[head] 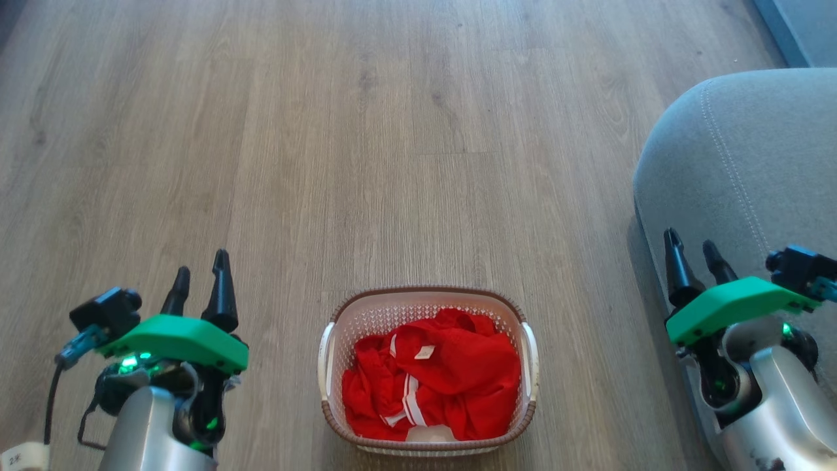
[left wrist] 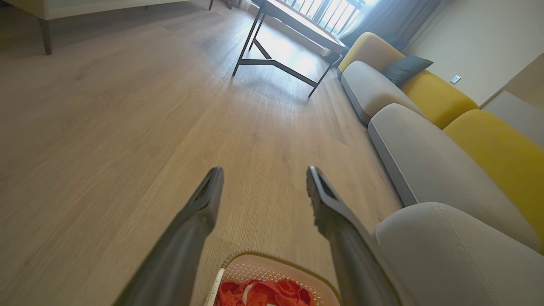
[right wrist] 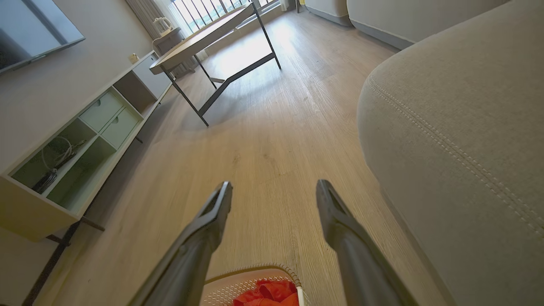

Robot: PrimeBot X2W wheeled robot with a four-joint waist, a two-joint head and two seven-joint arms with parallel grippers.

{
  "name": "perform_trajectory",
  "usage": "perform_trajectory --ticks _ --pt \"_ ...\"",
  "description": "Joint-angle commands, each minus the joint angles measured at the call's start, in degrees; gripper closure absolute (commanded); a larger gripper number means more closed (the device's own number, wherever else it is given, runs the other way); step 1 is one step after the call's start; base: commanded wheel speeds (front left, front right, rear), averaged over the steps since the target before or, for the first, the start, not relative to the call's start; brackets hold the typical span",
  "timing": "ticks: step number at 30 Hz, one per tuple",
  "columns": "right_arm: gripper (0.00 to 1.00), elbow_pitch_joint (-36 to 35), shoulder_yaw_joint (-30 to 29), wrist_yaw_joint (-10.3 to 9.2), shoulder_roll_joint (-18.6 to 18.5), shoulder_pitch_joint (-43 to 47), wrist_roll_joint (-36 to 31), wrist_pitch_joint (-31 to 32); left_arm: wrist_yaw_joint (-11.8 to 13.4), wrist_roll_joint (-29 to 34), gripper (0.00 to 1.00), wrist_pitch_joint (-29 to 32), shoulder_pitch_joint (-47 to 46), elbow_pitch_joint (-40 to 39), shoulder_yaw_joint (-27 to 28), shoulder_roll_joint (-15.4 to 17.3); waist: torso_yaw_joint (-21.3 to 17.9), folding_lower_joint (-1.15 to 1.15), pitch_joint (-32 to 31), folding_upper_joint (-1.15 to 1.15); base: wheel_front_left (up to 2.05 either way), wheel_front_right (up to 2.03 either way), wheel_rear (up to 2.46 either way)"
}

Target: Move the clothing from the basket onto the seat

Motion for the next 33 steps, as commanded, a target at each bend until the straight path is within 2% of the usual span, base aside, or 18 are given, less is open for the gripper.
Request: perform_trajectory --ticks 1,33 --pt "0.00 -1.6 0.9 0.10 -1.4 -3.5 -1.7 -0.9 0.2 2.0 0.00 -0.8 -3.7 -1.6 0.7 1.1 0.0 0.00 0.0 0.00 0.00 0.00 0.00" --pt "0.00 1.3 9.5 0.13 -5.7 -9.9 -19.0 -6.1 0.7 24.1 0.00 -6.1 -8.5 1.3 -2.4 1.7 0.7 0.00 0.2 0.00 0.00 0.00 0.00"
